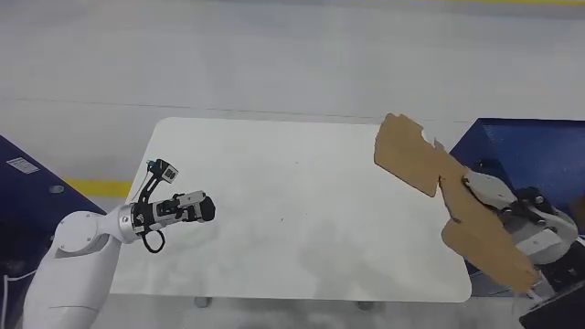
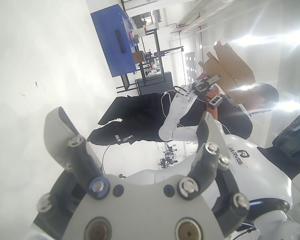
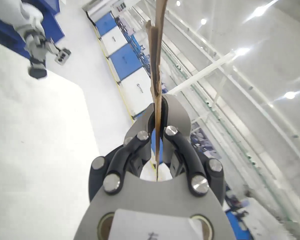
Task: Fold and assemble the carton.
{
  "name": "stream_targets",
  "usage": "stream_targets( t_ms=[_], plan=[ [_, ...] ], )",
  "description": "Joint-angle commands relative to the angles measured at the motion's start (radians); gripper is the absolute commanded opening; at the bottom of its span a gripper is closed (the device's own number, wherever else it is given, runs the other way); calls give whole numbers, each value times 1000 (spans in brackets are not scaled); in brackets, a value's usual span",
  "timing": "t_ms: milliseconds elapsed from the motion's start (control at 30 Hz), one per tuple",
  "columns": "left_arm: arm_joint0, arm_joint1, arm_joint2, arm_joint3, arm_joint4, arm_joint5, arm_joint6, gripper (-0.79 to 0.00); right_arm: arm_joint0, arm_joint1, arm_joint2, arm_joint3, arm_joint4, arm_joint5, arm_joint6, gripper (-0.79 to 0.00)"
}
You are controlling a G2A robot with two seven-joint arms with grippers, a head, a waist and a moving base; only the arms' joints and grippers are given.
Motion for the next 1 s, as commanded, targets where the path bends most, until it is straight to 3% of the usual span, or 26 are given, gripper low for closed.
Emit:
stream_targets(
  t_ms=[0,267,533,767,967],
  plan=[
    [0,0,0,0,0,0,0,0,10,9,14,0,274,-115,141,-785],
    [0,0,0,0,0,0,0,0,14,98,-63,0,1050,-132,676,-785],
    [0,0,0,0,0,0,0,0,112,200,-151,97,1796,65,1226,-785],
    [0,0,0,0,0,0,0,0,227,248,-321,231,2218,282,1706,-785],
    [0,0,0,0,0,0,0,0,308,249,-482,319,2419,415,1839,-785]
  ],
)
